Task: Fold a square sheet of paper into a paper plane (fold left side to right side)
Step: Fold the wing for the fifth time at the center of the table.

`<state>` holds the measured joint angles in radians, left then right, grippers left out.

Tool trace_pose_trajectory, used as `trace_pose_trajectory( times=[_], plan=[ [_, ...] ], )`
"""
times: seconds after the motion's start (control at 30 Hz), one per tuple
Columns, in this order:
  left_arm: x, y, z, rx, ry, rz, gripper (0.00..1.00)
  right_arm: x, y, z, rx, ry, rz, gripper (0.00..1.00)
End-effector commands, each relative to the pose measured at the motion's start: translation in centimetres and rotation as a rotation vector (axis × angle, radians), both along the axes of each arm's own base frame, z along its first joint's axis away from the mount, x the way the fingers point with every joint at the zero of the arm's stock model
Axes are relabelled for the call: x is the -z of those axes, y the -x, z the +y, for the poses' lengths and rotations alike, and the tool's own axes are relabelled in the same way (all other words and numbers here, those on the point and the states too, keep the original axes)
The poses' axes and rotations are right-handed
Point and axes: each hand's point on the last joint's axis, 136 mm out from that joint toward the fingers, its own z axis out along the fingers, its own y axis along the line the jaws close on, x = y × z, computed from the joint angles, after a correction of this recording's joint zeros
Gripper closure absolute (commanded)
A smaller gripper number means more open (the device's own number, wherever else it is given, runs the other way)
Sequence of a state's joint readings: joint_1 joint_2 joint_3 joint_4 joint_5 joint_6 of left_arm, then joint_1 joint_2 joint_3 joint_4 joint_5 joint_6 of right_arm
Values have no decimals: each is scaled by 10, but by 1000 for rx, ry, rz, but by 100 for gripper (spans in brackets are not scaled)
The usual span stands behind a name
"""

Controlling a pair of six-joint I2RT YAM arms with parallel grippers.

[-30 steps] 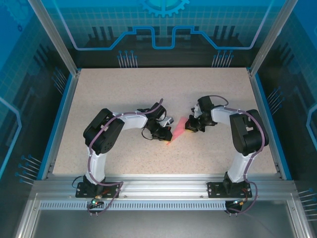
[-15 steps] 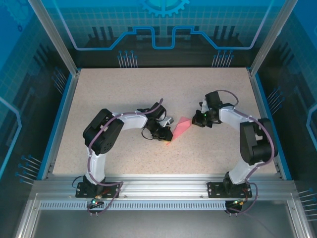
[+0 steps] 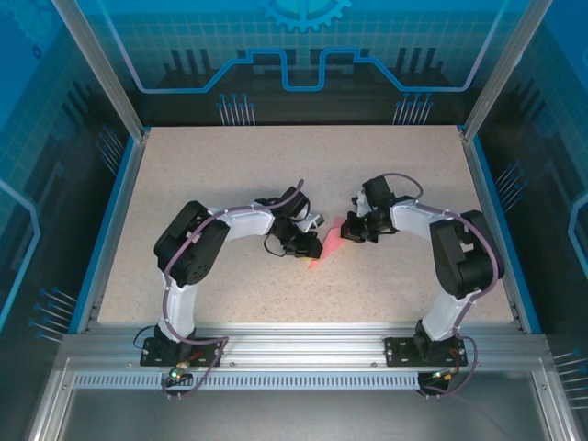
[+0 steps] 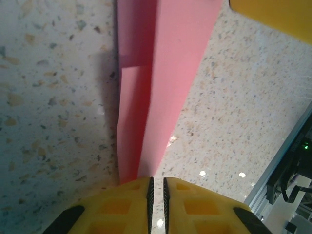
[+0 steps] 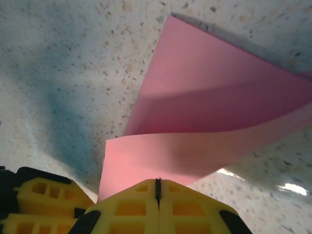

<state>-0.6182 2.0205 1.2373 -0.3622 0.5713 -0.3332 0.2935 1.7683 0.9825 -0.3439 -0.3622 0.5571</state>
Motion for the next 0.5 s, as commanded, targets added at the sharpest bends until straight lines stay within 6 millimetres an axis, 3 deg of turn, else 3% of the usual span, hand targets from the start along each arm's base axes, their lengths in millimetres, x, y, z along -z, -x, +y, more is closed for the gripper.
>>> trace_pose_trajectory(
  times=[0.0,0.47],
  plan=[
    [11,3,4,19,-34,18,84,-1,-14,1,14,2,-18,97],
    [33,11,15,19,-101,51,84,22,-13,-23,41,79,55,98]
  ],
)
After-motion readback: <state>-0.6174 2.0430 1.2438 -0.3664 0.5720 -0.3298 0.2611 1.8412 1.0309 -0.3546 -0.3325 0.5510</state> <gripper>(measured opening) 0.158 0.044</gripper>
